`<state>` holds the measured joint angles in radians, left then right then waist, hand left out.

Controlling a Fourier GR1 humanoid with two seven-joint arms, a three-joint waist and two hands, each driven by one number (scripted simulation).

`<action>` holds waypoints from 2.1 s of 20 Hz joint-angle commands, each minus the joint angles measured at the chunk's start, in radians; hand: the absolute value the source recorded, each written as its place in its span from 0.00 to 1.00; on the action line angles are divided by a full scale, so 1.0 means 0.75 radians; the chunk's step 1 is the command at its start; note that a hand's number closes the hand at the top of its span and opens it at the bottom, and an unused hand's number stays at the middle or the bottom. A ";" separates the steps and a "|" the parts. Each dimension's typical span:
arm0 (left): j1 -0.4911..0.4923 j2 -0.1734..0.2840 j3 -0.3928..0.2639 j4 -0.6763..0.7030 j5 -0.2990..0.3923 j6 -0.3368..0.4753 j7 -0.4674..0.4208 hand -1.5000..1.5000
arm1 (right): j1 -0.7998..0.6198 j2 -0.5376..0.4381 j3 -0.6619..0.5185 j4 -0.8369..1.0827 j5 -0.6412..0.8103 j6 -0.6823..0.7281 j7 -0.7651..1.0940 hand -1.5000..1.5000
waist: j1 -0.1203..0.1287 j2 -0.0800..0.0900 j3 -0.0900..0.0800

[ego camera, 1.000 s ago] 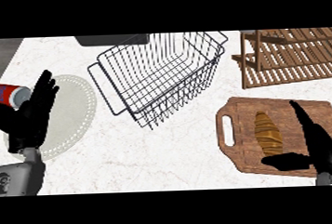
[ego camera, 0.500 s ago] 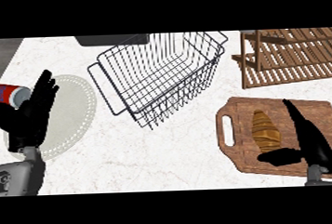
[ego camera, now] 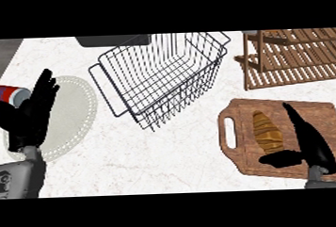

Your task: Pick the croissant from the cutting board and place it in the basket

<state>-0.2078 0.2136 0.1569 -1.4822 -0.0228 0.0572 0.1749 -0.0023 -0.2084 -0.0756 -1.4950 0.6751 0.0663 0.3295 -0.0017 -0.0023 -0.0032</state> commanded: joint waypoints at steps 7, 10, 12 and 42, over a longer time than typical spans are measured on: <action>0.069 0.002 -0.005 -0.069 -0.015 -0.011 -0.009 0.50 | 0.067 -0.009 0.097 0.126 0.048 0.029 -0.209 1.00 | 0.004 0.002 0.005; 0.027 -0.010 -0.006 -0.025 -0.004 -0.013 0.000 0.50 | -0.044 0.023 0.061 0.288 0.019 0.004 -0.244 1.00 | 0.013 0.005 0.005; 0.010 -0.012 -0.010 0.024 -0.027 -0.003 -0.029 0.50 | -0.024 0.028 0.079 0.213 0.024 0.033 -0.210 1.00 | 0.005 0.004 0.005; -0.154 -0.109 -0.185 0.082 -0.050 -0.073 -0.005 0.50 | -0.919 0.278 0.770 0.266 0.249 -1.184 0.790 1.00 | 0.303 0.031 -0.005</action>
<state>-0.3155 0.1401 0.0256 -1.4342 -0.0531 -0.0043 0.1612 -0.5890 -0.0029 0.4793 -1.3498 0.8130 -0.7139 0.8149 0.2295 0.0227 -0.0032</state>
